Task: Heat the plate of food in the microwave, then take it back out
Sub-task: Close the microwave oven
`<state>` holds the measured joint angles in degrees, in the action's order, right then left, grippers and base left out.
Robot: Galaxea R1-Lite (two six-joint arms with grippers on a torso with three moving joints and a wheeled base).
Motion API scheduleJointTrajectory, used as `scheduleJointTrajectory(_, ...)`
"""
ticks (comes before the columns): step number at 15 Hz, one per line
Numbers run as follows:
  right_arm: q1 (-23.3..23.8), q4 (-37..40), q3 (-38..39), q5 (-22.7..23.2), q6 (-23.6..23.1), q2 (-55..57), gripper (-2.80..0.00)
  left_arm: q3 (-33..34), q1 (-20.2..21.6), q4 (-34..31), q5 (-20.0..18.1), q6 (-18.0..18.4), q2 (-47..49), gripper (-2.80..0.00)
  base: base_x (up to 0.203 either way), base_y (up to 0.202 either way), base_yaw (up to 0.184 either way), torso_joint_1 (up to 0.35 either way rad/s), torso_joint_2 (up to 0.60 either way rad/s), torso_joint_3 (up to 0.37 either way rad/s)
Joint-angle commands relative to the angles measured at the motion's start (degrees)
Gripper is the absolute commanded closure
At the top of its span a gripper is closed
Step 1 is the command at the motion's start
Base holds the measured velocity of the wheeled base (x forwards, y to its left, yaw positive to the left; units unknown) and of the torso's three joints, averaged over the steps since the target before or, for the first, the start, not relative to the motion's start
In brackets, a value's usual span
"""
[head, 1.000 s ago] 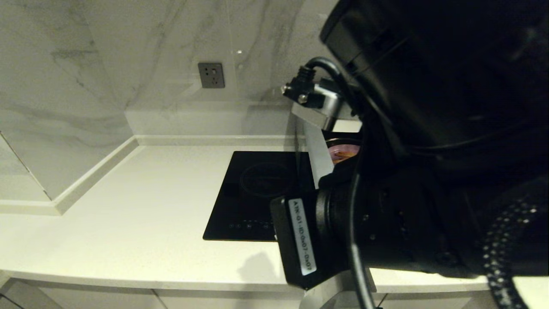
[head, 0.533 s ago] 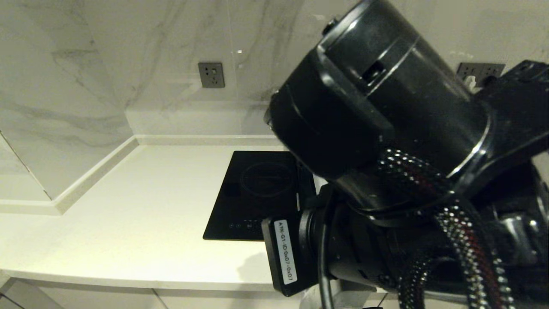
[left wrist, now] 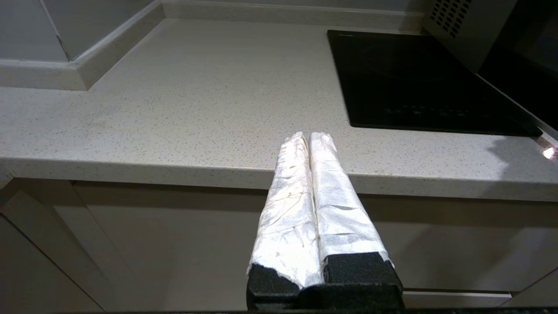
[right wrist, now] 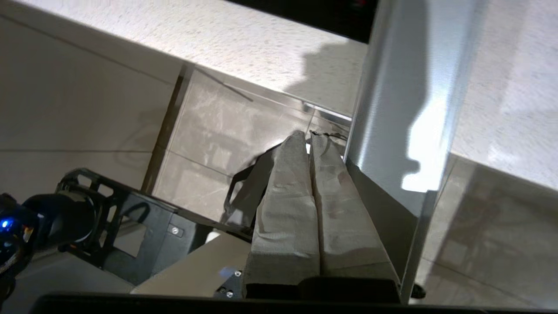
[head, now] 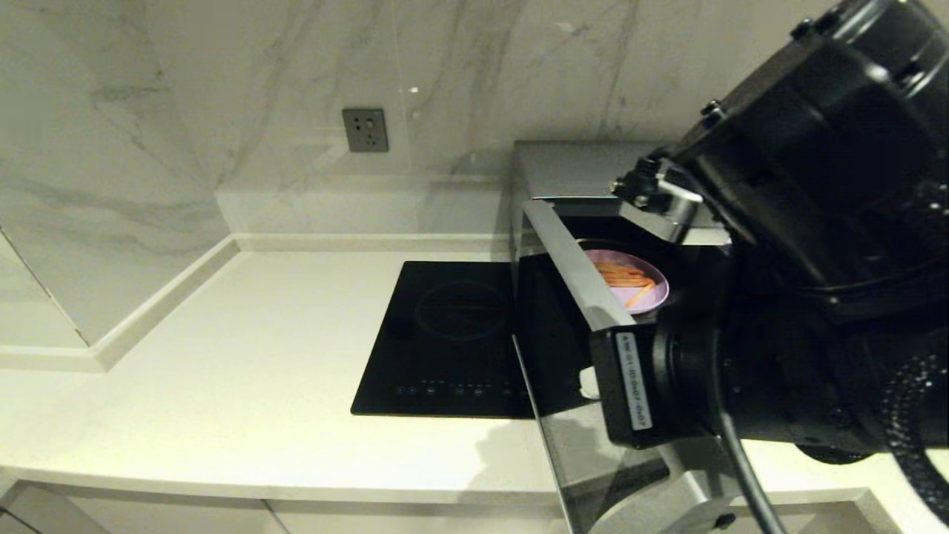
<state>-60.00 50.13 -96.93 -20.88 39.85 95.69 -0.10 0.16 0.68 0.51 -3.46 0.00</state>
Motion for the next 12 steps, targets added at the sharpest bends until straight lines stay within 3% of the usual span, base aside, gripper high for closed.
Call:
scheduleJointTrajectory(1,2.13,0.24,3.12,-0.12,1.42,-4.59,0.0,0.01,0.02,0.02,0.02,-0.05,0.0,0.0,0.0,0.0,0.0,0.0,0.0,0.0)
scheduleJointTrajectory(7,8.57,-1.01,12.08,0.07,3.6,-10.87,0.0,0.01,0.02,0.02,0.02,-0.05,0.0,0.0,0.0,0.0,0.0,0.0,0.0,0.0)
scheduleJointTrajectory(12,17.16,-6.43,19.19,0.48,3.99,-15.9,0.0,0.01,0.02,0.02,0.02,-0.05,0.0,0.0,0.0,0.0,0.0,0.0,0.0,0.0)
